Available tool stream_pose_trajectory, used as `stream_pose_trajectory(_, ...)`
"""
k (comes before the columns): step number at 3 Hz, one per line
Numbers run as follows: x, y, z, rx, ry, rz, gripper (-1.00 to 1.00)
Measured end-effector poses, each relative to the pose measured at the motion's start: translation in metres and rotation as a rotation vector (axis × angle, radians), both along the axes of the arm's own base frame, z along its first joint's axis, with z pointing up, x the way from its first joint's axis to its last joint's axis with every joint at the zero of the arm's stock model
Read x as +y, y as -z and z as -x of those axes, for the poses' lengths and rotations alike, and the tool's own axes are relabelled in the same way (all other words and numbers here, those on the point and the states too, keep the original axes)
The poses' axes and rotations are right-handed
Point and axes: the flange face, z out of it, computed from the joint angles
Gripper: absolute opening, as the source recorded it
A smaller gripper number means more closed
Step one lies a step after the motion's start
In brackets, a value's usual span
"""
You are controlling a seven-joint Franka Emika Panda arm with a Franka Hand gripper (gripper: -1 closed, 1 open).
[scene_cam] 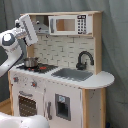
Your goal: Play with the kitchen
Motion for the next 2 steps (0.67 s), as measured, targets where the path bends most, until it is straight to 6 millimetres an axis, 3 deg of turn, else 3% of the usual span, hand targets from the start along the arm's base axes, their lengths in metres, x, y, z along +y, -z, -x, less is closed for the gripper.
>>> stream_pose_trajectory(1,-0.032,0.004,-0.027,0.026,0.045,-0.108,-1.00)
stream_pose_trajectory(2,-0.063,-0.009,-0.047,0.042,0.105,-0.167,-1.00)
